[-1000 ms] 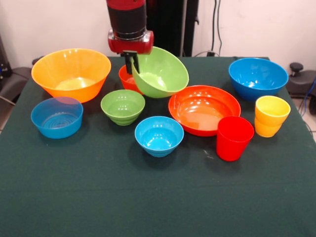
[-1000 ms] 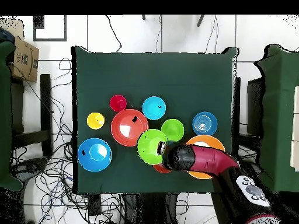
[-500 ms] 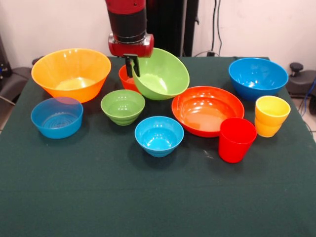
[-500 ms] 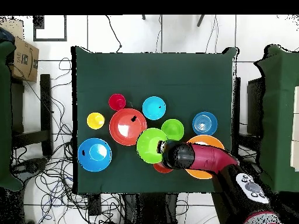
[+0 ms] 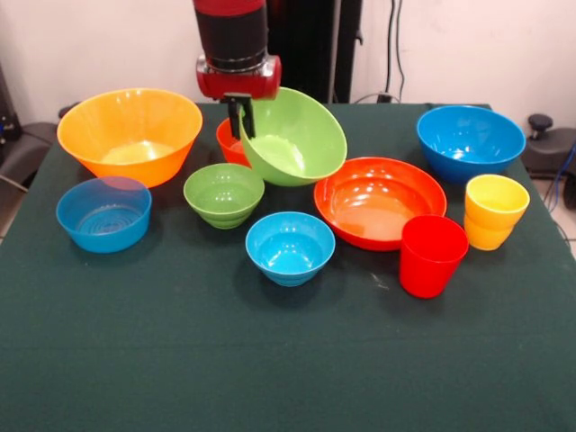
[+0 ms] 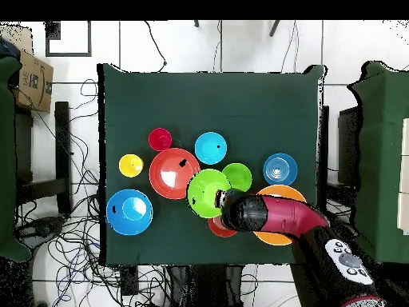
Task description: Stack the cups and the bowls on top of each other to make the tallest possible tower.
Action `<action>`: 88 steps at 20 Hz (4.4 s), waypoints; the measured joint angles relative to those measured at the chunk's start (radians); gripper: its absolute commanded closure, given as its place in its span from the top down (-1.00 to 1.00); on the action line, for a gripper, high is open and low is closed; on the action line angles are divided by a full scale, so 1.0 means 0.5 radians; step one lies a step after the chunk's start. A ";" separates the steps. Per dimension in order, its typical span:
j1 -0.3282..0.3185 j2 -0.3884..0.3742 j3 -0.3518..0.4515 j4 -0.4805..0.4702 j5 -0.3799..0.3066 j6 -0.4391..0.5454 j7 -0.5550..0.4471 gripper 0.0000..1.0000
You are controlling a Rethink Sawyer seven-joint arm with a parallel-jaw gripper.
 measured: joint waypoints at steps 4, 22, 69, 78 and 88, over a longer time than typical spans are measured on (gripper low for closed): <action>-0.001 -0.128 0.052 0.022 0.012 0.010 0.000 -1.00; -0.026 -0.269 0.193 0.021 0.129 0.136 0.000 -1.00; 0.130 0.066 0.188 -0.059 0.129 -0.046 0.000 -1.00; 0.139 0.087 0.185 -0.085 0.129 -0.046 0.000 -1.00; 0.244 0.108 0.150 -0.087 0.130 -0.073 0.000 -1.00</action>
